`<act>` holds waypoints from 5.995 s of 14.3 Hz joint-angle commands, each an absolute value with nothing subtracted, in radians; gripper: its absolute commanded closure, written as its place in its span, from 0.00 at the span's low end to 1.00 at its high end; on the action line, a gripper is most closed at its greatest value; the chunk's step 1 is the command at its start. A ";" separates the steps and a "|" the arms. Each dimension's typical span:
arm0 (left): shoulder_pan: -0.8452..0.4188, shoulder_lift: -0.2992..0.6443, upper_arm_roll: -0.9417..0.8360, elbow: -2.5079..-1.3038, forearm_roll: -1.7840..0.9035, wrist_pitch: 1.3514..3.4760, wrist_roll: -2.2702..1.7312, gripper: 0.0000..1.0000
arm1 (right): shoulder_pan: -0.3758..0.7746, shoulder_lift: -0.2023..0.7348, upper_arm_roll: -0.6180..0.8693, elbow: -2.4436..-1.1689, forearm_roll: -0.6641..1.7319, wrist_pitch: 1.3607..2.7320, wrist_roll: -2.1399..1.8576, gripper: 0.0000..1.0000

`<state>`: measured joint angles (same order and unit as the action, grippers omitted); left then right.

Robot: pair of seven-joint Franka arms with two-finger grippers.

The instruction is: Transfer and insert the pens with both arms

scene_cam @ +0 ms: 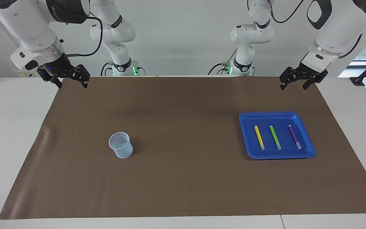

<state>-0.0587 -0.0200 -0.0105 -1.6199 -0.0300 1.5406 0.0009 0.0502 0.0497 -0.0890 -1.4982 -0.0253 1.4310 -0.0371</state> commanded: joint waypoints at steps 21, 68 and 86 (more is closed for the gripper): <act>-0.116 0.049 -0.020 -1.937 -0.018 2.026 -0.032 0.00 | 0.051 0.031 -0.091 -1.520 -0.026 1.434 -0.060 0.00; -0.458 0.183 -0.025 -1.766 -0.370 2.219 -1.314 1.00 | 0.080 -0.112 -0.066 -1.968 0.952 1.853 0.118 0.00; -0.693 0.224 -0.025 -1.700 -0.445 2.414 -1.715 1.00 | 0.262 -0.052 -0.066 -2.046 1.170 2.082 0.137 0.12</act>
